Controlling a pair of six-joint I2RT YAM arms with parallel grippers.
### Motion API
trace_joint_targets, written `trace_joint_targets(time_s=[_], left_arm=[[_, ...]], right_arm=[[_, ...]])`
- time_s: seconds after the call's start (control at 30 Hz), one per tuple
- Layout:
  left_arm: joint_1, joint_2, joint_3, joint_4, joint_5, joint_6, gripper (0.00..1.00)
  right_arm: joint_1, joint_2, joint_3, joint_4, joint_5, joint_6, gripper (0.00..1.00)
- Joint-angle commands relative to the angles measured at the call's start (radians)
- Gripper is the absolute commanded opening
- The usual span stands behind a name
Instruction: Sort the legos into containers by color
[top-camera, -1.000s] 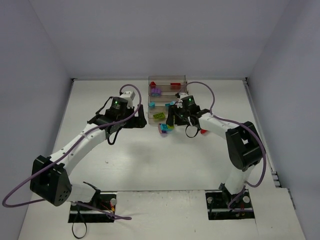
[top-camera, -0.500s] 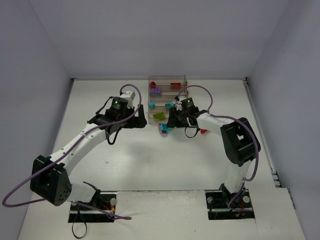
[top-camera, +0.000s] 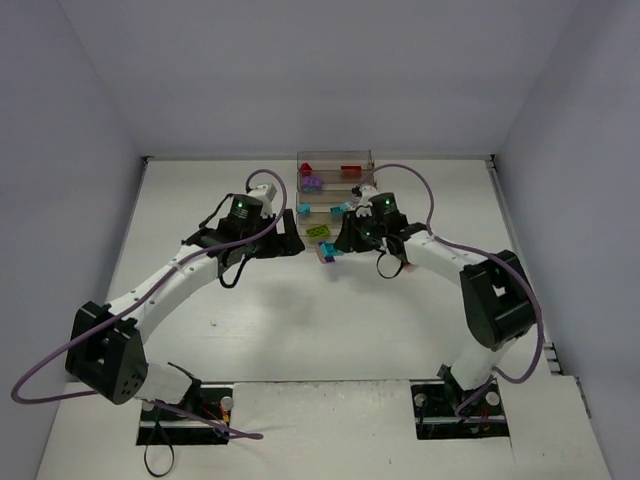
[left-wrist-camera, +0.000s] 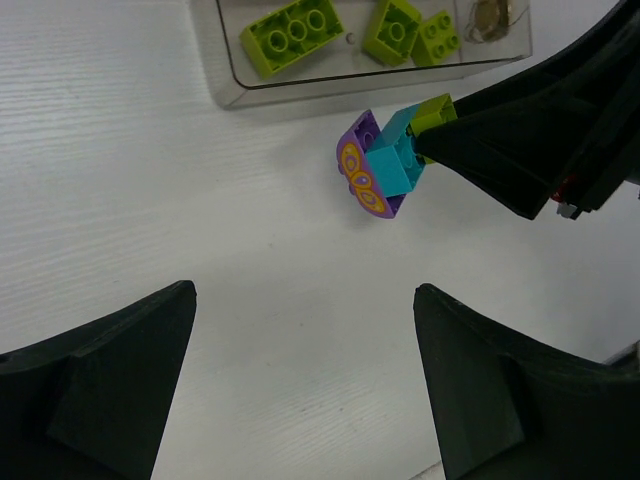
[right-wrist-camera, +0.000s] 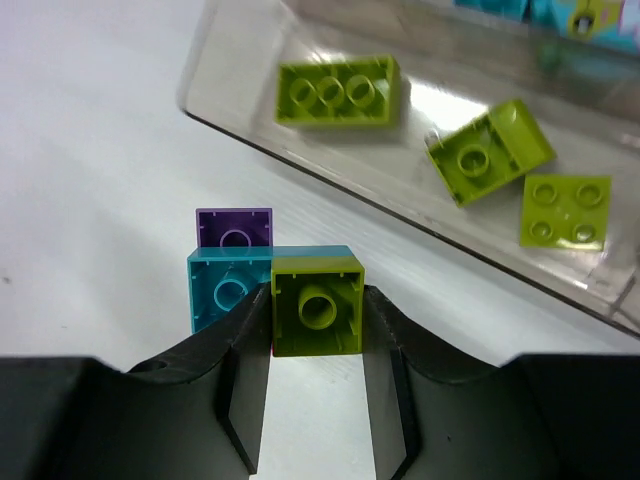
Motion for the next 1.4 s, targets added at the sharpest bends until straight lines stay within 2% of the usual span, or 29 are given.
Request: trace_joint_targets(time_s=[0.0, 0.13, 0.33, 0.5, 0.77, 0.9, 0.97, 1.0, 1.1, 1.13, 1.23, 1.27, 1.37], left_arm=[[-0.014, 0.001, 0.051, 0.123, 0.056, -0.11, 0.83], [-0.027, 0.029, 0.067, 0.177, 0.071, -0.17, 0.83], [-0.07, 0.063, 0.119, 0.237, 0.073, -0.159, 0.83], [-0.082, 0.052, 0.096, 0.336, 0.044, -0.183, 0.83], [-0.096, 0.101, 0.104, 0.35, 0.013, -0.19, 0.83], [-0.099, 0.123, 0.111, 0.347, 0.009, -0.203, 0.8], [-0.097, 0.13, 0.107, 0.359, 0.005, -0.217, 0.72], [-0.097, 0.13, 0.105, 0.359, 0.005, -0.217, 0.72], [-0.097, 0.135, 0.104, 0.384, 0.019, -0.229, 0.56], [-0.097, 0.136, 0.102, 0.395, 0.024, -0.231, 0.44], [-0.097, 0.135, 0.098, 0.402, 0.027, -0.233, 0.29], [-0.099, 0.133, 0.096, 0.402, 0.024, -0.231, 0.17], [-0.097, 0.127, 0.084, 0.384, -0.007, -0.228, 0.0]], right_arm=[[0.01, -0.155, 0.01, 0.135, -0.04, -0.027, 0.0], [0.013, -0.227, -0.007, 0.168, -0.048, -0.033, 0.0], [0.018, -0.275, -0.035, 0.194, -0.046, -0.033, 0.0], [0.019, -0.29, -0.051, 0.209, -0.051, -0.027, 0.0], [0.019, -0.318, -0.061, 0.229, -0.06, -0.021, 0.0], [0.019, -0.33, -0.067, 0.241, -0.065, -0.013, 0.0], [0.019, -0.341, -0.071, 0.249, -0.069, -0.01, 0.0], [0.019, -0.341, -0.071, 0.249, -0.069, -0.01, 0.0], [0.019, -0.35, -0.079, 0.257, -0.075, -0.007, 0.0], [0.019, -0.35, -0.082, 0.264, -0.077, -0.004, 0.0], [0.019, -0.353, -0.085, 0.264, -0.078, -0.007, 0.0], [0.019, -0.353, -0.085, 0.264, -0.078, -0.012, 0.0], [0.019, -0.36, -0.085, 0.255, -0.077, -0.018, 0.0]])
